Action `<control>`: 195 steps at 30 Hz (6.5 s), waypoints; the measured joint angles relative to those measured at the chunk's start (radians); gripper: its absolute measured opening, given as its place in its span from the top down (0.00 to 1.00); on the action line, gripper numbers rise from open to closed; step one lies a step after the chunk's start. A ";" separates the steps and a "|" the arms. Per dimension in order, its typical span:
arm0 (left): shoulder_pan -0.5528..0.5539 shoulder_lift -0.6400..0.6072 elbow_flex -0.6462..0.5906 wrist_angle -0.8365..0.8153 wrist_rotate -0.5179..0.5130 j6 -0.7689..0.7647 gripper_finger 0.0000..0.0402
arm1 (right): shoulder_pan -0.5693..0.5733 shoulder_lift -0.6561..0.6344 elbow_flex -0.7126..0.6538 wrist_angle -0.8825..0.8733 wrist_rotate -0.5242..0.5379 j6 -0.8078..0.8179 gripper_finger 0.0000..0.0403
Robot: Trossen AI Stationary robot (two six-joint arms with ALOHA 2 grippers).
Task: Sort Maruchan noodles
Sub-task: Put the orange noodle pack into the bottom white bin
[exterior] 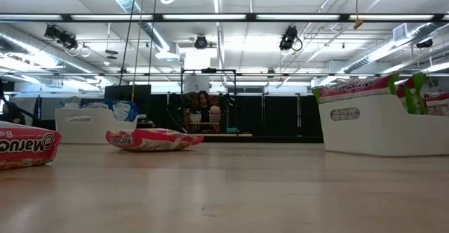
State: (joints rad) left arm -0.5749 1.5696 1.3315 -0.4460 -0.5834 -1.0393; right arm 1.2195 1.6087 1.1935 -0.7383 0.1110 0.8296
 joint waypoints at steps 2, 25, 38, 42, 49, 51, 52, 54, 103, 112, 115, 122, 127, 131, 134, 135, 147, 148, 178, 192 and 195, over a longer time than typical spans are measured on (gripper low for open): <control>0.006 0.000 0.000 0.012 0.024 0.017 0.28 | 0.001 0.012 0.003 0.004 0.001 -0.014 0.99; 0.108 0.000 0.019 0.082 -0.036 0.269 0.28 | 0.011 -0.056 -0.074 -0.044 0.028 -0.309 0.98; 0.107 0.000 0.019 0.049 -0.162 0.454 0.28 | 0.022 -0.058 -0.113 0.119 -0.007 -0.328 0.98; 0.107 0.000 0.019 0.042 -0.238 0.586 0.28 | 0.022 -0.058 -0.110 0.116 0.000 -0.328 0.98; 0.107 0.000 0.019 0.028 -0.298 0.718 0.28 | 0.022 -0.058 -0.110 0.114 0.014 -0.299 0.93; 0.107 0.000 0.019 0.015 -0.311 0.713 0.28 | 0.022 -0.058 -0.110 0.114 0.024 -0.276 0.90; 0.107 0.000 0.019 0.008 -0.316 0.711 0.28 | 0.022 -0.058 -0.110 0.114 0.024 -0.274 0.89; 0.107 0.000 0.019 -0.001 -0.322 0.711 0.28 | 0.022 -0.058 -0.110 0.113 0.023 -0.273 0.85; 0.737 0.132 -0.433 -0.431 0.503 0.881 0.28 | -0.497 -0.139 0.167 -0.145 0.360 -0.199 0.54; 0.603 0.132 -0.359 -0.251 0.799 0.848 0.28 | -0.596 -0.138 0.159 -0.104 0.403 -0.548 0.54; 0.555 0.134 -0.303 -0.250 0.888 0.870 0.28 | -0.644 -0.137 0.135 -0.101 0.417 -0.613 0.54; 0.447 0.129 -0.145 -0.344 0.901 0.897 0.28 | -0.734 -0.091 0.059 0.023 0.397 -0.736 0.54; 0.422 0.091 -0.079 -0.499 0.815 0.916 0.28 | -0.754 0.023 0.055 0.126 0.334 -0.891 0.54; 0.412 0.011 -0.076 -0.554 0.744 0.825 0.28 | -0.771 0.111 0.061 0.174 0.335 -1.012 0.53; 0.395 -0.063 -0.076 -0.558 0.682 0.752 0.28 | -0.804 0.157 0.074 0.176 0.339 -1.072 0.53; 0.387 -0.087 -0.077 -0.558 0.660 0.725 0.28 | -0.816 0.167 0.076 0.179 0.339 -1.100 0.53; 0.339 -0.293 -0.077 -0.560 0.438 0.460 0.28 | -1.007 0.285 0.076 0.164 0.362 -1.682 0.52; 0.339 -0.301 -0.077 -0.560 0.423 0.444 0.28 | -1.021 0.294 0.076 0.153 0.360 -1.704 0.53; 0.050 -0.311 -0.078 -0.573 0.136 0.068 0.28 | -1.103 0.322 0.077 0.186 0.132 -1.876 0.56; 0.048 -0.311 -0.078 -0.576 0.058 0.062 0.28 | -1.133 0.334 0.076 0.211 0.154 -1.985 0.39; 0.048 -0.311 -0.078 -0.571 0.033 0.051 0.28 | -1.140 0.362 0.076 0.261 0.159 -1.991 0.41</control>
State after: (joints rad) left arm -0.5270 1.2583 1.2533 -1.0168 -0.5507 -0.9883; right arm 0.0796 1.9706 1.2697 -0.4769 0.2700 -1.1609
